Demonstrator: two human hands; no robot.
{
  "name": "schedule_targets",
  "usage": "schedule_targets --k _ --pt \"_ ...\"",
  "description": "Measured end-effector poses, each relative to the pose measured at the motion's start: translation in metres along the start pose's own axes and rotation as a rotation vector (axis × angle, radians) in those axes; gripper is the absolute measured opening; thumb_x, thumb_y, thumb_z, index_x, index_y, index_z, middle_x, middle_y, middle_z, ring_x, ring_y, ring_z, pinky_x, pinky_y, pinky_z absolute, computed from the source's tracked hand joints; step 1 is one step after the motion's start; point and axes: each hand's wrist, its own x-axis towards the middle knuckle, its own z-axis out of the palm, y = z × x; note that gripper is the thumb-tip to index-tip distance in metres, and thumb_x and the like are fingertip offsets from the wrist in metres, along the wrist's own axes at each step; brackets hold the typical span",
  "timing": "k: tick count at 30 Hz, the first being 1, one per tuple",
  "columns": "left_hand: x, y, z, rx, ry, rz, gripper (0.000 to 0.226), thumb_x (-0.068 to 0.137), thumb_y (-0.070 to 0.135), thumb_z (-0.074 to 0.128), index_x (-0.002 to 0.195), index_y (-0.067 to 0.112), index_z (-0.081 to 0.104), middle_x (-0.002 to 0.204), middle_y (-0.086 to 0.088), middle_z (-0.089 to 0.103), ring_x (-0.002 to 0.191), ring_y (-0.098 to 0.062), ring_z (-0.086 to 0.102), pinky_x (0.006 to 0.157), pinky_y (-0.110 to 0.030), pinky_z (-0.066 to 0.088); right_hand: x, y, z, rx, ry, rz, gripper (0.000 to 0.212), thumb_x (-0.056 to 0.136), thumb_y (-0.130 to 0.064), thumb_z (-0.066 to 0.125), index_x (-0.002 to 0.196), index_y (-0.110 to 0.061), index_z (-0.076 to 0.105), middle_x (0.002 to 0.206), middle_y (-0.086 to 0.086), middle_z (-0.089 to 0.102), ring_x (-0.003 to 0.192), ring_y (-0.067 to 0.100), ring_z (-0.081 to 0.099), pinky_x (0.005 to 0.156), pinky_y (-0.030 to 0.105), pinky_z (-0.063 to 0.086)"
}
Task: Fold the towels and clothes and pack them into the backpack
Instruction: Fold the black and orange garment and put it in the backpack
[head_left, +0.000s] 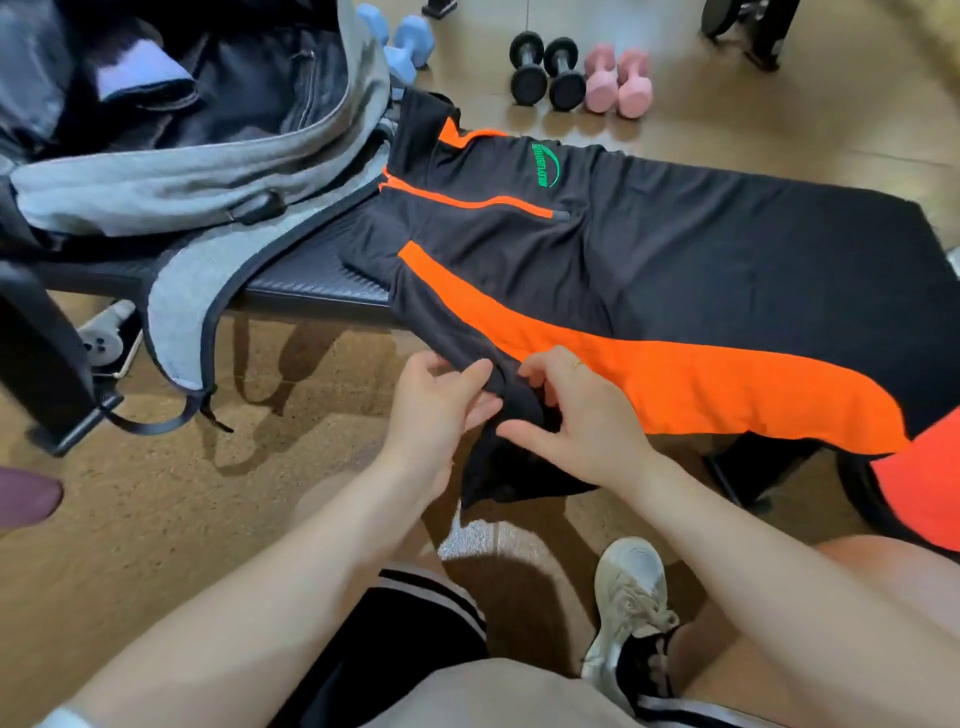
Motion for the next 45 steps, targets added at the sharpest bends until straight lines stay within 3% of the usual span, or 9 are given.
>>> schedule_targets --k 3,7,12,21,24,28,31,39,45 --pt "-0.012 0.015 0.014 0.006 0.010 0.107 0.022 0.088 -0.004 0.054 0.088 0.016 0.044 0.060 0.000 0.064 0.055 -0.007 0.061 0.061 -0.021 0.056 -0.001 -0.016 0.004 -0.024 0.096 0.084 0.055 0.067 -0.057 0.065 0.102 -0.016 0.054 0.093 -0.004 0.059 0.082 0.012 0.053 0.063 0.026 0.034" --pt "-0.010 0.027 0.015 0.170 -0.078 0.295 0.030 0.089 -0.005 0.050 0.098 0.024 0.048 0.071 -0.014 0.062 0.064 -0.016 0.063 0.069 -0.029 0.056 0.008 -0.027 0.006 -0.097 0.201 0.212 0.023 0.079 -0.022 0.063 0.098 -0.013 0.053 0.090 0.006 0.063 0.086 0.032 0.058 0.063 0.034 0.030" --pt "0.004 0.033 0.008 0.835 -0.048 0.584 0.033 0.079 0.000 0.059 0.100 0.023 0.068 0.088 -0.002 0.071 0.080 -0.011 0.065 0.082 -0.021 0.047 0.019 -0.013 -0.016 -0.158 0.217 0.485 0.017 0.073 -0.004 0.050 0.082 -0.018 0.047 0.089 0.008 0.063 0.087 0.036 0.056 0.066 0.038 0.037" --pt "0.038 0.062 0.012 1.123 0.173 0.738 0.013 0.084 0.019 0.064 0.092 0.011 0.072 0.091 -0.006 0.052 0.092 -0.029 0.053 0.081 -0.038 0.043 0.083 0.012 -0.118 -0.610 -0.188 0.360 0.027 0.080 -0.007 0.046 0.097 -0.019 0.062 0.111 0.009 0.061 0.103 0.034 0.056 0.072 0.033 0.038" --pt "0.060 0.078 0.017 1.182 0.337 0.794 0.013 0.083 0.017 0.065 0.089 0.006 0.070 0.105 -0.014 0.051 0.102 -0.037 0.046 0.087 -0.044 0.038 0.144 0.027 -0.143 -0.721 -0.115 0.172 0.035 0.086 -0.004 0.044 0.113 -0.019 0.060 0.119 0.009 0.060 0.111 0.032 0.054 0.082 0.036 0.038" --pt "0.089 0.075 0.025 1.245 0.218 0.615 0.019 0.091 0.019 0.051 0.101 0.005 0.059 0.106 -0.019 0.061 0.103 -0.039 0.053 0.084 -0.042 0.041 0.165 0.054 -0.110 -0.531 0.036 0.040 0.045 0.090 -0.024 0.055 0.133 -0.011 0.047 0.131 0.015 0.053 0.120 0.036 0.048 0.099 0.043 0.035" --pt "0.097 0.064 0.026 1.305 0.216 0.516 0.018 0.093 0.025 0.049 0.100 0.010 0.056 0.103 -0.017 0.065 0.099 -0.037 0.056 0.077 -0.039 0.041 0.126 0.079 -0.090 -0.443 0.122 0.209 0.054 0.093 -0.033 0.051 0.138 -0.006 0.040 0.141 0.015 0.044 0.131 0.032 0.039 0.109 0.043 0.029" --pt "0.110 0.058 0.027 1.466 0.268 0.547 0.016 0.096 0.026 0.041 0.101 0.013 0.049 0.096 -0.019 0.064 0.091 -0.039 0.056 0.065 -0.039 0.037 0.119 0.120 -0.092 -0.005 0.184 0.754 0.053 0.089 -0.044 0.055 0.127 -0.007 0.049 0.128 0.015 0.049 0.119 0.033 0.047 0.095 0.038 0.038" --pt "0.099 0.068 0.018 1.650 0.320 0.475 0.023 0.096 0.032 0.044 0.109 0.013 0.045 0.096 -0.016 0.065 0.087 -0.037 0.059 0.064 -0.038 0.039 0.135 0.125 -0.097 -0.018 0.151 0.535 0.019 0.086 -0.016 0.061 0.103 -0.007 0.062 0.103 0.011 0.064 0.103 0.030 0.056 0.082 0.032 0.040"
